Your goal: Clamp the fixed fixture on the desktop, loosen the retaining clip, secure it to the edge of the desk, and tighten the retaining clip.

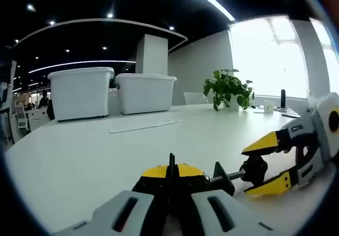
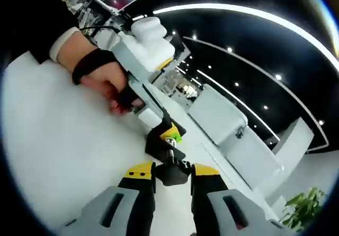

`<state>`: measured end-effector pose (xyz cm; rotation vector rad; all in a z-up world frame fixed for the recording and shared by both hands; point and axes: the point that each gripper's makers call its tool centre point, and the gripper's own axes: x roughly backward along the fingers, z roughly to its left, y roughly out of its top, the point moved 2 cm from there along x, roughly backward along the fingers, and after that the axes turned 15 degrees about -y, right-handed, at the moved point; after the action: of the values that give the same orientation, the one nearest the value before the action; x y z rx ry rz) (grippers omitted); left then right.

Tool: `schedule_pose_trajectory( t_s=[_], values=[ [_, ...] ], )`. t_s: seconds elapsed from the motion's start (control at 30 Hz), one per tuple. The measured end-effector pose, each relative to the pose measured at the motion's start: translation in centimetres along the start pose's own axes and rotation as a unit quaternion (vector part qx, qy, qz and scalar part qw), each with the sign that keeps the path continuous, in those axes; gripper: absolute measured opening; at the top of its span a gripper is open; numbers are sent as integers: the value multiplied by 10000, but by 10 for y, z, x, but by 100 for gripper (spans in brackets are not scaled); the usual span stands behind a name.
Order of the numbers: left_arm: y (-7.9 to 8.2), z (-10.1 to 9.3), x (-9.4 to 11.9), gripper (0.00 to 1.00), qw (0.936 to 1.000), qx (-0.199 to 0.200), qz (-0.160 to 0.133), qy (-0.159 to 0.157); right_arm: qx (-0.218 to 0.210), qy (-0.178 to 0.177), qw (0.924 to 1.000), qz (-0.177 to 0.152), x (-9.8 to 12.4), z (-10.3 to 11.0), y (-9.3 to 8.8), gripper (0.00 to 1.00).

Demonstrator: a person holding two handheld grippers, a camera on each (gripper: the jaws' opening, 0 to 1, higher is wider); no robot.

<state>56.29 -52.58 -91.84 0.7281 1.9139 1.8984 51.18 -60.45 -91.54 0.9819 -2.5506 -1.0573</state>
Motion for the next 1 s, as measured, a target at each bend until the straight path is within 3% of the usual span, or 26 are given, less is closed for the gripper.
schedule_pose_trajectory(
  t_s=[0.67, 0.83, 0.9, 0.93, 1.0],
  values=[
    [-3, 3, 3, 4, 9999, -113, 24, 75, -584, 101, 9982, 44, -4, 0, -6, 24],
    [-3, 3, 2, 4, 9999, -105, 21, 66, -784, 353, 9961, 210, -1, -1, -6, 24],
    [-3, 3, 2, 4, 9999, -98, 19, 65, -1154, 483, 9910, 481, 1, -3, -8, 30],
    [-3, 3, 2, 4, 9999, -105, 21, 66, -1547, 475, 9855, 514, 1, -6, -6, 34],
    [-3, 3, 2, 4, 9999, -107, 22, 66, -2442, 408, 9662, 725, 3, -19, -4, 38]
  ],
)
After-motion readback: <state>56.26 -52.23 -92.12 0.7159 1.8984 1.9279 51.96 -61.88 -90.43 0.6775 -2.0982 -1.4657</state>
